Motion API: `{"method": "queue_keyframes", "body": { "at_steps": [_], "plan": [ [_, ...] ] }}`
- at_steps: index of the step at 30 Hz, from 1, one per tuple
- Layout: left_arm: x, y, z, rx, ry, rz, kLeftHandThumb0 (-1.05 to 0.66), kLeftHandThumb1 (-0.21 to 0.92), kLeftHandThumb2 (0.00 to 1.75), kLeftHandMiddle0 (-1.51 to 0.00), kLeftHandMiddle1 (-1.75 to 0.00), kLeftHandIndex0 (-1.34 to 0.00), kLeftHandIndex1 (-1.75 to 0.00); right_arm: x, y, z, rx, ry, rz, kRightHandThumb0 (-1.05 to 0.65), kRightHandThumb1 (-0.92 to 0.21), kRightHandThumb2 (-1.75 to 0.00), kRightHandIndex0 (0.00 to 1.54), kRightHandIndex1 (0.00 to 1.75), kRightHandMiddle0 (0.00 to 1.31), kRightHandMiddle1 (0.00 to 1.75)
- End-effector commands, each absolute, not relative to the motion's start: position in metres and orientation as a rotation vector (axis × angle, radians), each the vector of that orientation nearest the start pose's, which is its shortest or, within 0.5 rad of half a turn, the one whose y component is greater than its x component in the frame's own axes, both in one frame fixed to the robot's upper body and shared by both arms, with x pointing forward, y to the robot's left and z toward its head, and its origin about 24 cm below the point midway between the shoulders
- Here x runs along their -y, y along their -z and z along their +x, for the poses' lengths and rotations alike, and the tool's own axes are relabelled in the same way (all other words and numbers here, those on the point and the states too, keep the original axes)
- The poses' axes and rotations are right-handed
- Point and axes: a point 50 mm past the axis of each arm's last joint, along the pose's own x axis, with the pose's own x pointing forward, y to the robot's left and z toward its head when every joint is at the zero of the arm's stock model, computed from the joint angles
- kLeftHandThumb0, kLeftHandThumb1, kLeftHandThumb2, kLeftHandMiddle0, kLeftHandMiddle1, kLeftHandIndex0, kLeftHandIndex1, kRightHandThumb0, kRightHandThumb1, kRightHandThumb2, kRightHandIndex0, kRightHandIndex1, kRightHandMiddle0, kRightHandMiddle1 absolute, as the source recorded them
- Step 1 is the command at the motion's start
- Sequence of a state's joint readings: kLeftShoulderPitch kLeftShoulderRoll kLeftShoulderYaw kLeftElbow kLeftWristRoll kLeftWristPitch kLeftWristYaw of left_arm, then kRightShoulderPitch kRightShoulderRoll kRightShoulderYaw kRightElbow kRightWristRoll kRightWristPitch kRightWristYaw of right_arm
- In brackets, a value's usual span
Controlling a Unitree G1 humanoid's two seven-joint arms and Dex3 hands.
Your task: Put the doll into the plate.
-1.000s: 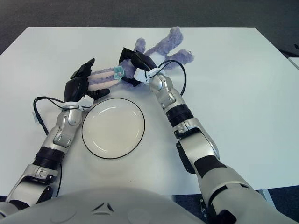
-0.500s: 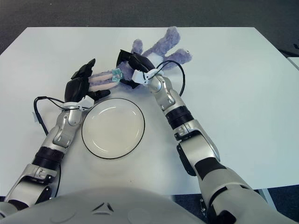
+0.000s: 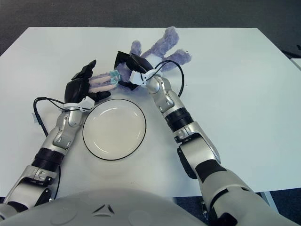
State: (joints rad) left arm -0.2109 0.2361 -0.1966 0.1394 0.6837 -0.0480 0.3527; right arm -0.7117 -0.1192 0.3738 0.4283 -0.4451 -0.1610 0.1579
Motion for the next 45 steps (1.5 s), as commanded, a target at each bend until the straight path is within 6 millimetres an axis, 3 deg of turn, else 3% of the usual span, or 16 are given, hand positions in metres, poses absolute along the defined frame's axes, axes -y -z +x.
{"method": "queue_keyframes", "body": {
  "at_steps": [1,5,6,8,10,15,18,20,23,30,32,36,38,40,44,45],
  "plan": [
    [-0.1438,-0.0783,0.288,0.335,-0.097,0.905,-0.41,0.85,0.0,-0.72,-0.13,-0.38,-0.48,0.0266,-0.14,0.3385,0.454,-0.63,-0.733,0.42,-0.45,-1.14,0.5,1.75,0.53,1.75],
    [-0.1441,-0.0787,0.2873,0.336,-0.083,0.9,-0.31,0.86,0.01,-0.57,-0.87,-0.36,-0.99,0.0243,-0.1391,0.3391,0.455,-0.646,-0.698,0.42,-0.48,-1.1,0.48,1.75,0.53,1.75],
    [-0.1442,-0.0789,0.2875,0.335,-0.08,0.902,-0.3,0.86,0.01,-0.55,-0.96,-0.35,-1.05,0.0238,-0.1389,0.3396,0.455,-0.646,-0.695,0.41,-0.49,-1.09,0.47,1.75,0.53,1.75],
    [-0.1443,-0.079,0.2876,0.334,-0.077,0.904,0.02,0.89,0.07,-0.58,-1.13,-0.35,-1.1,0.0234,-0.1386,0.3402,0.456,-0.647,-0.691,0.41,-0.49,-1.08,0.47,1.75,0.53,1.75],
    [-0.1443,-0.0791,0.2876,0.333,-0.076,0.905,0.19,0.91,0.11,-0.59,-1.22,-0.35,-1.12,0.0233,-0.1385,0.3405,0.458,-0.647,-0.69,0.41,-0.5,-1.08,0.46,1.75,0.53,1.75],
    [-0.1448,-0.079,0.2876,0.332,-0.072,0.913,0.33,0.92,0.14,-0.6,-1.3,-0.34,-1.15,0.0231,-0.1378,0.3412,0.457,-0.644,-0.679,0.41,-0.5,-1.07,0.46,1.75,0.53,1.75],
    [-0.1462,-0.0786,0.2878,0.333,-0.066,0.927,0.35,0.92,0.12,-0.62,-1.29,-0.44,-0.97,0.0226,-0.137,0.3421,0.452,-0.637,-0.659,0.41,-0.51,-1.06,0.45,1.75,0.52,1.75],
    [-0.1469,-0.0781,0.2878,0.338,-0.065,0.928,0.18,0.92,0.13,-0.6,-1.28,-0.52,-1.09,0.0225,-0.1369,0.3424,0.449,-0.636,-0.655,0.4,-0.53,-1.04,0.44,1.75,0.51,1.75],
    [-0.1482,-0.0775,0.2876,0.346,-0.061,0.925,0.05,0.92,0.13,-0.59,-1.27,-0.56,-1.19,0.0222,-0.137,0.3429,0.443,-0.635,-0.648,0.4,-0.55,-1.01,0.43,1.75,0.5,1.75],
    [-0.1492,-0.0767,0.2874,0.369,-0.055,0.91,0.0,0.92,0.12,-0.59,-1.26,-0.59,-1.23,0.0218,-0.1373,0.3439,0.431,-0.63,-0.635,0.39,-0.56,-1.0,0.42,1.75,0.49,1.75],
    [-0.1503,-0.076,0.2872,0.399,-0.052,0.892,-0.22,0.92,0.1,-0.74,-1.55,-0.63,-1.24,0.0212,-0.1378,0.3448,0.416,-0.624,-0.621,0.39,-0.56,-1.0,0.42,1.75,0.48,1.75],
    [-0.1522,-0.0743,0.2875,0.456,-0.052,0.894,-0.34,0.91,0.09,-0.82,-1.69,-0.68,-1.24,0.0207,-0.1381,0.3452,0.408,-0.614,-0.61,0.4,-0.55,-1.0,0.42,1.75,0.47,1.75],
    [-0.1527,-0.0737,0.2877,0.479,-0.049,0.896,-0.39,0.64,0.68,-0.84,-1.73,-0.6,-1.5,0.0206,-0.1381,0.3453,0.406,-0.612,-0.609,0.4,-0.55,-1.01,0.43,1.75,0.47,1.75],
    [-0.153,-0.0732,0.288,0.487,-0.048,0.895,-0.41,0.54,0.9,-0.86,-1.74,-0.57,-1.6,0.0205,-0.1382,0.3453,0.405,-0.611,-0.609,0.4,-0.55,-1.01,0.43,1.75,0.47,1.75],
    [-0.1533,-0.0726,0.2888,0.503,-0.043,0.894,-0.42,0.46,1.08,-0.87,-1.74,-0.55,-1.69,0.0208,-0.138,0.3455,0.4,-0.606,-0.603,0.4,-0.55,-1.01,0.43,1.75,0.47,1.75],
    [-0.1535,-0.0725,0.2891,0.51,-0.038,0.894,-0.32,0.45,1.06,-0.88,-1.74,-0.58,-1.7,0.0211,-0.1378,0.3458,0.394,-0.6,-0.597,0.4,-0.55,-1.01,0.43,1.75,0.47,1.75]
  ]
}}
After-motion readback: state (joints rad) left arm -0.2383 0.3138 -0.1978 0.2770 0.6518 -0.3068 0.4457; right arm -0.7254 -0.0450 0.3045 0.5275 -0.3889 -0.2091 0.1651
